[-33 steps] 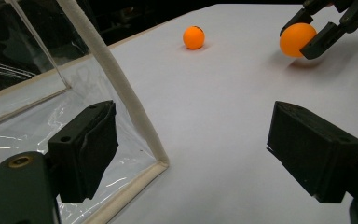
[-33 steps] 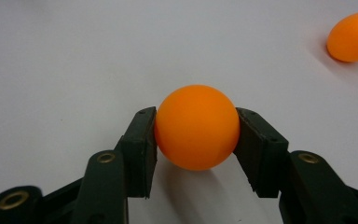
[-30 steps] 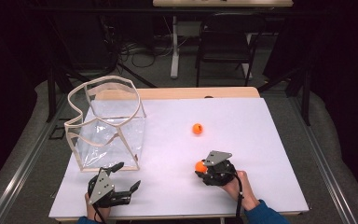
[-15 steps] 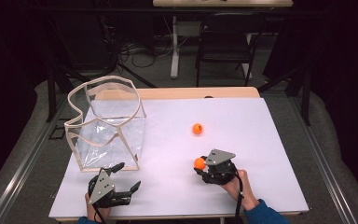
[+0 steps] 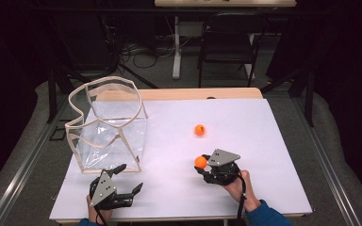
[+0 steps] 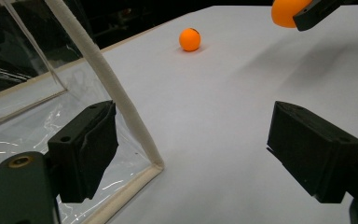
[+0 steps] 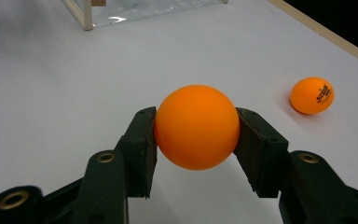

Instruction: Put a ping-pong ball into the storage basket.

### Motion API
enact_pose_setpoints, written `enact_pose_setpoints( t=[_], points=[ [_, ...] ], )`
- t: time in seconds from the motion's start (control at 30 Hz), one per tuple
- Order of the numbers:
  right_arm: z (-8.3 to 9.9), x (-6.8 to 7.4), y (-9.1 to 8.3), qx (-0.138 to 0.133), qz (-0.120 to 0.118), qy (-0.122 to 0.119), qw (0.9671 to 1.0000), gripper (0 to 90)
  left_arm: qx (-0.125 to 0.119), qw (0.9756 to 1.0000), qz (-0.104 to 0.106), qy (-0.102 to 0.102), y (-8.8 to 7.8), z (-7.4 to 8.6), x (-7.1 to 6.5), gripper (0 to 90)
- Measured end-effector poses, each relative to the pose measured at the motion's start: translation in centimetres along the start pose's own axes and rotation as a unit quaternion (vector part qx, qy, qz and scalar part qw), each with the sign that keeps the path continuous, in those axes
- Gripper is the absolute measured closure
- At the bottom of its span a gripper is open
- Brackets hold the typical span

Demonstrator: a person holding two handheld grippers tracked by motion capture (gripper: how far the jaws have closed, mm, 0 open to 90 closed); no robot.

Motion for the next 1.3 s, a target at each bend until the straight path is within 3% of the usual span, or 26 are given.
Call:
enact_pose_setpoints(
  t=[0.4, 1.3],
  points=[
    [-0.8, 0.0, 0.1, -0.015, -0.001, 0.005, 0.9999, 51.1, -0.001, 1.0000, -0.008, -0.001, 0.1, 0.0, 0.1, 15.9],
    [-2.7, -0.2, 0.5, -0.039, -0.006, 0.011, 0.9992, 51.1, -0.004, 1.0000, 0.005, 0.001, 0.2, -0.1, 0.0, 15.9]
  ],
)
Point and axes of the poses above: each handheld gripper's, and its own axes: y roughly forward along the jaws, z roughly out of its underside, x roughly to its left, the point moved 2 cm from there along y, roughly forward along the jaws, and after that the axes turned 8 degrees about z, right-handed, at the moved point
